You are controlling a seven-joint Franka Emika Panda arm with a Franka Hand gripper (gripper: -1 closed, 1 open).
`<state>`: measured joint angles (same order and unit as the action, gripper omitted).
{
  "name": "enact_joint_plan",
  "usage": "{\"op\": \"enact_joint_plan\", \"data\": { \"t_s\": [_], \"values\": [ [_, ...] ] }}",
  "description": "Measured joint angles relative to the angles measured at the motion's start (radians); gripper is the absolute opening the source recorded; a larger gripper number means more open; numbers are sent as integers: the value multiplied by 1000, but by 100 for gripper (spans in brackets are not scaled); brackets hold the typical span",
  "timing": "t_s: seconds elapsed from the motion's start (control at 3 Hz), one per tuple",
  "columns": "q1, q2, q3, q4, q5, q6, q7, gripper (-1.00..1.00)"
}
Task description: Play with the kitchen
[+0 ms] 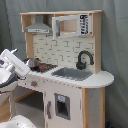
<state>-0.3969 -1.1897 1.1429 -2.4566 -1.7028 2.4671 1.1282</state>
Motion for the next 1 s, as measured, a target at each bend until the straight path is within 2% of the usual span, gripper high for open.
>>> {"op": "enact_joint_plan", "data": {
  "t_s": [0.67, 1.0],
  "values": [
    [3, -65, -35, 0, 189, -39, -111, 100],
    [8, -85, -49, 0, 275, -78, -165, 100]
  ]
}}
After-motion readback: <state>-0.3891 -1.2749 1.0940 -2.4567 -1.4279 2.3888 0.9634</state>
